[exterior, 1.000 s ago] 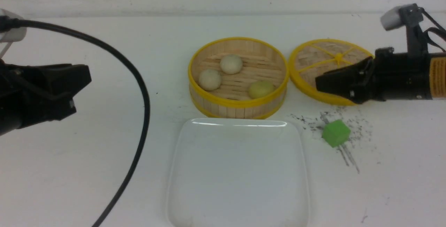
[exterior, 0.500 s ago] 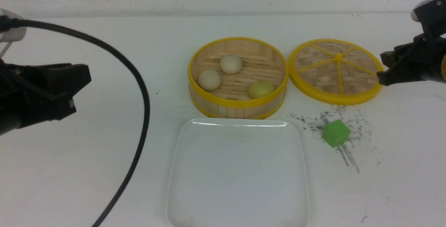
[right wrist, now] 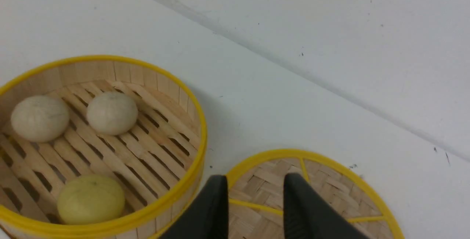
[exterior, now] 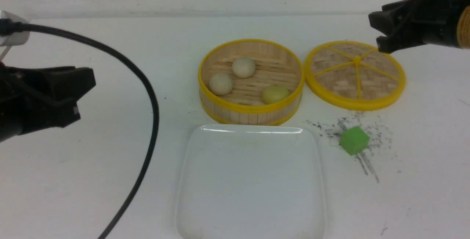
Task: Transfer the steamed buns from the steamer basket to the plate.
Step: Use the right arm to grab the steamed stuffed bun that is closest to it
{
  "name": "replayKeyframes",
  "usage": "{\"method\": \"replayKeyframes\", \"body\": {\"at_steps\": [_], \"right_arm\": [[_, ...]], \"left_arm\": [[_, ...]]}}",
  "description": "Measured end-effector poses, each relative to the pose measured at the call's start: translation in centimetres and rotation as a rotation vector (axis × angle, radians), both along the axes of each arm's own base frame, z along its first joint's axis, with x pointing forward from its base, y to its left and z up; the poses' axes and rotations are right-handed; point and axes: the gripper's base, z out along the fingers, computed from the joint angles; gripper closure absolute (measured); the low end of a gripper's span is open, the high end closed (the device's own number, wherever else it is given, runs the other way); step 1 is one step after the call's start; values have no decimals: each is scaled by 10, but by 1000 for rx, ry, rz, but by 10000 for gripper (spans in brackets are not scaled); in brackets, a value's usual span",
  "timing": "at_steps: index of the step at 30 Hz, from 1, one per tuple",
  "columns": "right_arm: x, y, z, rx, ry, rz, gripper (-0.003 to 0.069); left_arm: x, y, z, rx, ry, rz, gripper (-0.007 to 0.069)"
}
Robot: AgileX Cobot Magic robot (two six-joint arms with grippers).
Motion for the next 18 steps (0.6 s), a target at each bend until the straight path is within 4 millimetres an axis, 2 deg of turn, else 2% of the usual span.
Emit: {"method": "replayKeyframes", "body": {"at_steps": [2, 6, 12, 18], "right_arm": [[-1, 5, 0, -3, -1, 21, 419], [-11, 31, 0, 26, 20, 156, 419], [-17, 45, 1, 130, 80, 190, 419], [-15, 46, 7, 507, 269, 35, 419]], "left_arm": [[0, 0, 0, 1, -2, 3, 384], [1, 2, 1, 4, -10, 24, 384], [2, 3, 1, -1, -15, 37, 384], [2, 3, 2, -13, -16, 39, 384]]}}
